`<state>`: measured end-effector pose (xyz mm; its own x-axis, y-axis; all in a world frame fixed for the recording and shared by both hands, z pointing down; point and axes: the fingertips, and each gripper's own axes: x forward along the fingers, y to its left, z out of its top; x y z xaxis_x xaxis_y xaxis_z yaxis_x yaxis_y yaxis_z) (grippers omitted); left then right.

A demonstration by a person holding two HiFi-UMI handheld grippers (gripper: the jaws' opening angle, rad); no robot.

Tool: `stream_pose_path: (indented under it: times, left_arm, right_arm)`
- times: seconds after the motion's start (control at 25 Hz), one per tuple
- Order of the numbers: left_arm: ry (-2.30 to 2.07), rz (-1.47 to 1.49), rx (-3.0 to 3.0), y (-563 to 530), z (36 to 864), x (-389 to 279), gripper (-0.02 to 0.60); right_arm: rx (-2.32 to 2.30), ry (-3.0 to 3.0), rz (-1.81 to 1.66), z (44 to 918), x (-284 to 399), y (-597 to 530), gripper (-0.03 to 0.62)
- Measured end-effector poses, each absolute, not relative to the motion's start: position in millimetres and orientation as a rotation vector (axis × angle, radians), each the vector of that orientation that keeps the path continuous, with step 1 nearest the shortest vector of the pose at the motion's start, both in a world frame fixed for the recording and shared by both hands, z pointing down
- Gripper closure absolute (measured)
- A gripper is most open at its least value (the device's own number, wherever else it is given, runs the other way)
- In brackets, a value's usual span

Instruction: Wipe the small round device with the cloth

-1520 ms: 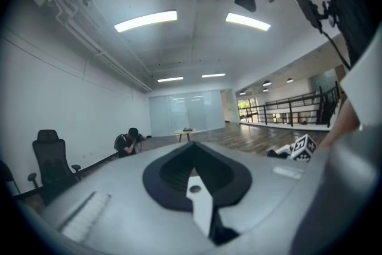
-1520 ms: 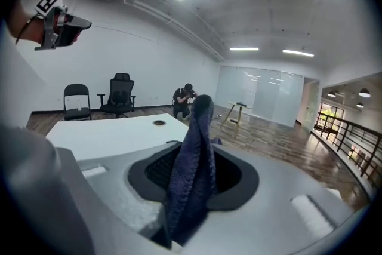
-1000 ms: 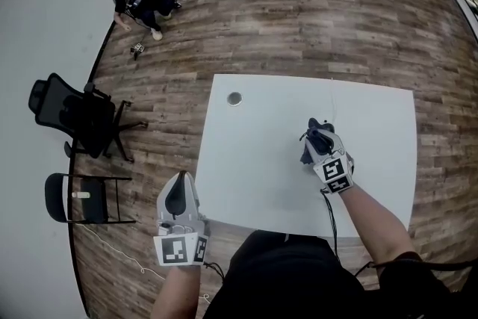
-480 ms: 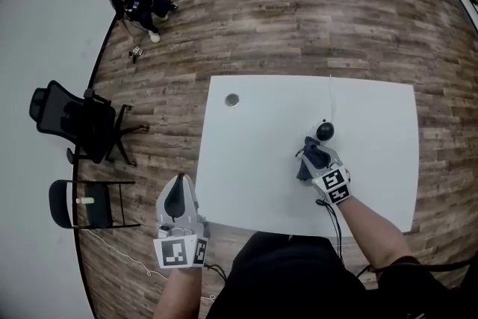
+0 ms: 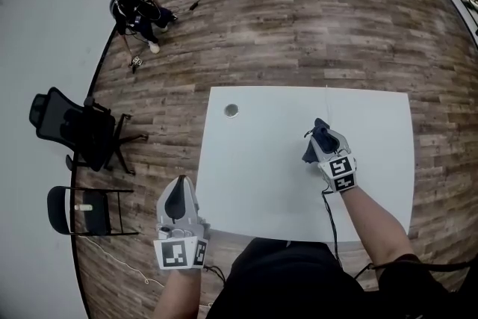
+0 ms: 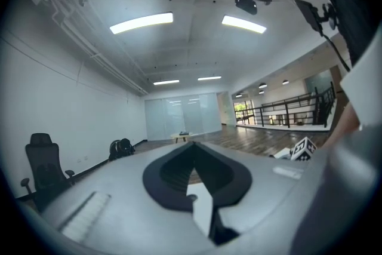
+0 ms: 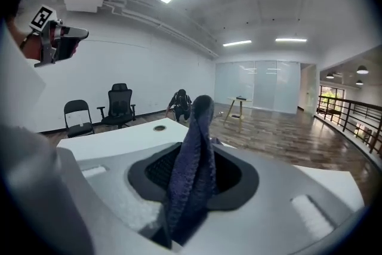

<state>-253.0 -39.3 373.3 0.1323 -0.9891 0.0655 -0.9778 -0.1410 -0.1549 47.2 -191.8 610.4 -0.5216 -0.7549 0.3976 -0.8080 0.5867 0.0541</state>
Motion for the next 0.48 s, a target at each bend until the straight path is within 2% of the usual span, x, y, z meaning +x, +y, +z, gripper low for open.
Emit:
stream_pose_path:
  times: [0.48]
  left_arm:
    - [2.065, -0.247, -2.266, -26.2, 376.1, -269.5, 0.575]
  right_arm:
    - [1.430, -2.446, 0.458, 612.9, 78.3, -201.8, 0.474]
